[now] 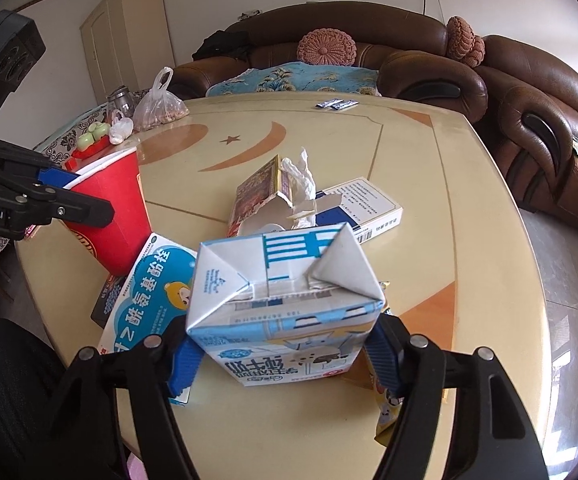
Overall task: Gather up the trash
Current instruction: 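Grasp the red paper cup with the left tool while the right tool grasps the milk carton, then carry the red cup and milk carton over the pink bin with both tools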
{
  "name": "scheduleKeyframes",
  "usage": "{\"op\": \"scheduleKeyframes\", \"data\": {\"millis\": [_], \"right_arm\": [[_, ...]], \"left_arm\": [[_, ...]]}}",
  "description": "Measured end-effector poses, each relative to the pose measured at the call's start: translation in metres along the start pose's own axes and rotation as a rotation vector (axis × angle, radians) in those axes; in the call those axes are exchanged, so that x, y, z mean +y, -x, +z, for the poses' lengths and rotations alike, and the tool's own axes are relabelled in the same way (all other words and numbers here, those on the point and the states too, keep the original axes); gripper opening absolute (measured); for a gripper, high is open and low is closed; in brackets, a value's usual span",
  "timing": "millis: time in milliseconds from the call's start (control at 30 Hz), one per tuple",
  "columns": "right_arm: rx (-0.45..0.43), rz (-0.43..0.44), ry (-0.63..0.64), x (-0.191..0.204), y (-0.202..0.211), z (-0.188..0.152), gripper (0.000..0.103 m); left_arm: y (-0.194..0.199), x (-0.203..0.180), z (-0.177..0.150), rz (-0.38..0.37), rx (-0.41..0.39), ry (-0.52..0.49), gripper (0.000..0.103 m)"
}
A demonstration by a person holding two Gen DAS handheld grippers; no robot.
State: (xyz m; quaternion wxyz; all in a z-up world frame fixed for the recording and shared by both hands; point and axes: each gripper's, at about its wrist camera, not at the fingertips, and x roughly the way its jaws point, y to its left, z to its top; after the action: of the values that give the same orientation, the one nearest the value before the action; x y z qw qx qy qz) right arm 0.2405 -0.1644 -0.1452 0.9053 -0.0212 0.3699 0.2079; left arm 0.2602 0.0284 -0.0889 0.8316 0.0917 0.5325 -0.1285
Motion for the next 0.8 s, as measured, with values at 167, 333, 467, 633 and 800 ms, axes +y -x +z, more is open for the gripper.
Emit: {"op": "scheduleKeyframes", "data": {"millis": [167, 333, 467, 633, 800], "right_arm": [[-0.013, -0.007, -0.013, -0.002, 0.005, 0.002, 0.067], [-0.027, -0.021, -0.011, -0.001, 0.011, 0.004, 0.067], [-0.034, -0.021, -0.012, -0.001, 0.014, 0.004, 0.067], [-0.057, -0.039, -0.005, 0.000, 0.022, 0.004, 0.067], [-0.077, -0.041, -0.020, -0.002, 0.028, 0.007, 0.067]], "left_arm": [[0.003, -0.004, -0.001, 0.018, 0.024, -0.017, 0.030], [-0.002, -0.001, 0.002, 0.065, 0.092, 0.005, 0.028], [-0.013, 0.007, 0.000, 0.005, 0.171, 0.035, 0.009], [-0.007, 0.005, -0.005, 0.025, 0.144, 0.025, 0.007], [0.002, 0.004, -0.007, 0.023, 0.088, 0.046, 0.007]]}}
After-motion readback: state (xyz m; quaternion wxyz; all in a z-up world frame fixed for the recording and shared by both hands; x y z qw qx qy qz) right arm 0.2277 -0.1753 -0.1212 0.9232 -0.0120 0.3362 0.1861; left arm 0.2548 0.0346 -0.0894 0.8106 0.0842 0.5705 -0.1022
